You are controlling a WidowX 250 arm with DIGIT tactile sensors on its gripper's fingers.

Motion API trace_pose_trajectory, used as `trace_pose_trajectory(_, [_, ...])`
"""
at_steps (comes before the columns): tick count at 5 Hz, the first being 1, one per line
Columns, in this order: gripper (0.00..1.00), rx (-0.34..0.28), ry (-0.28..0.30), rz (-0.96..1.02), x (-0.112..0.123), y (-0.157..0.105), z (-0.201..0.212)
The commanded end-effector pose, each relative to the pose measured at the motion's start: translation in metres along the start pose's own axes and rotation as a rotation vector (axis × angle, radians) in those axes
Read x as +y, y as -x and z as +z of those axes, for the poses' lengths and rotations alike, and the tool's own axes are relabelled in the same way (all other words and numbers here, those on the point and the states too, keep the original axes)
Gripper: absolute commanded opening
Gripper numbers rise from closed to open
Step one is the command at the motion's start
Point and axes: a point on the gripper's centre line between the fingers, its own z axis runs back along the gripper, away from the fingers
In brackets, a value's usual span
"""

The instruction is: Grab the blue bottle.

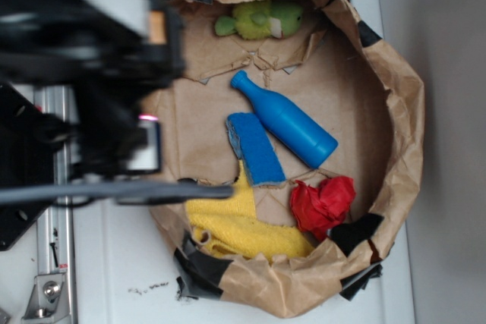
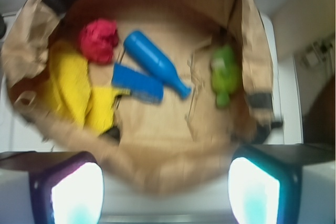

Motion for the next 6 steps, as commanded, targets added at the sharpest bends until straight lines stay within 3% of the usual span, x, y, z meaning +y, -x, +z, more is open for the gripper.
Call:
trace_pose_trajectory(1, [1.0,0.015,0.079,-0.085,0.015,-0.043,-0.078])
trace_pose_trajectory(3, [1.0,0.014,0.157,-0.1,-0.019,-0.071,-0.143])
trace_pose_trajectory(4, [1.0,0.042,0.089,-0.183,-0.033,-0.075,-0.16])
trace_pose_trajectory(5, [0.72,0.072,0.077,-0.165,-0.025,-0.073,-0.175])
trace_pose_trajectory(6, [0.0,0.099,0.027,-0.137,-0.007,-0.07,-0.147])
